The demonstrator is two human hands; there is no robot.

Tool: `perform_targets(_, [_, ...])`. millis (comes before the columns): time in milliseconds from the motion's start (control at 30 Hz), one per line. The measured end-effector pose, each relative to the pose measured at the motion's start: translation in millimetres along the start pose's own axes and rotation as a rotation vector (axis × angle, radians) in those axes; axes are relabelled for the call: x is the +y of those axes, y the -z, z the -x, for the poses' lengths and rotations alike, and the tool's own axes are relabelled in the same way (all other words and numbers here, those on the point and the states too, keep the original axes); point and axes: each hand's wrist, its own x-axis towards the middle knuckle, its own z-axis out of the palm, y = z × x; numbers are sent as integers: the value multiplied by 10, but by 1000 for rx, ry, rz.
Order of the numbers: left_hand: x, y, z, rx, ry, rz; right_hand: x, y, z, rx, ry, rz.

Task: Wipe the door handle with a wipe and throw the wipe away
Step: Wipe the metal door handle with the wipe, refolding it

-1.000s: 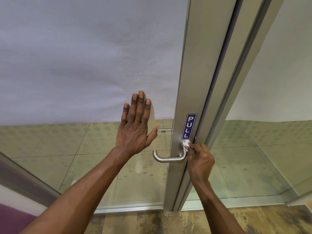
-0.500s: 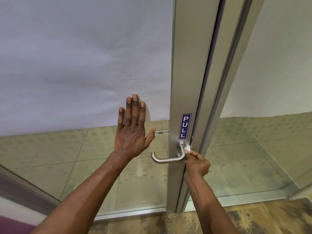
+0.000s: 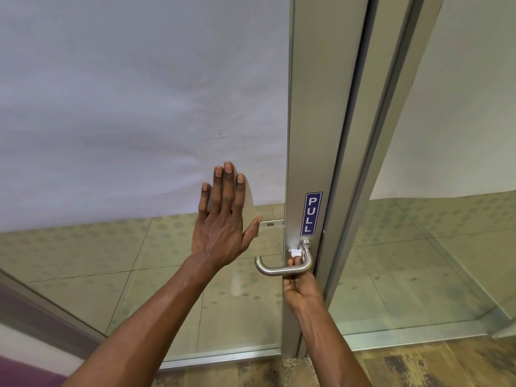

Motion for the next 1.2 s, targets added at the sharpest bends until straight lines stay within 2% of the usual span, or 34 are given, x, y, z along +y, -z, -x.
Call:
perform_targets(200, [0,1,-6,5,2,-5,-24,29,-47,-48,-53,11])
perform_targets(333, [-3,-16,6,5,2,0,-148,151,-135,-31,1,125])
perform_targets(500, [0,-40,-1,16,11,4,-363,241,-182,16,255,369])
perform_targets(667, [29,-53,-11,20,15,25,-429,209,-179,27,519,509])
perform_targets(733, [29,-51,-9,20,12,32,-433,207,-156,19,653,596])
perform_targets(800, [33,-50,-7,19,15,29,-444,220,-111,21,870,788])
perform_targets(900, [35,-61,-5,20,18,29,-526,236,-53,-14,1384,1270])
perform_targets(1000, [34,-66,-11,20,17,27,-705,205,-28,-146,1798,1583])
perform_targets(1067, [42,-73,-15,18,19,36,-823,176,-21,-231,1936,1726])
perform_targets(1200, [62,-82,-13,19,26,48,-994,73,32,-374,2051,1921])
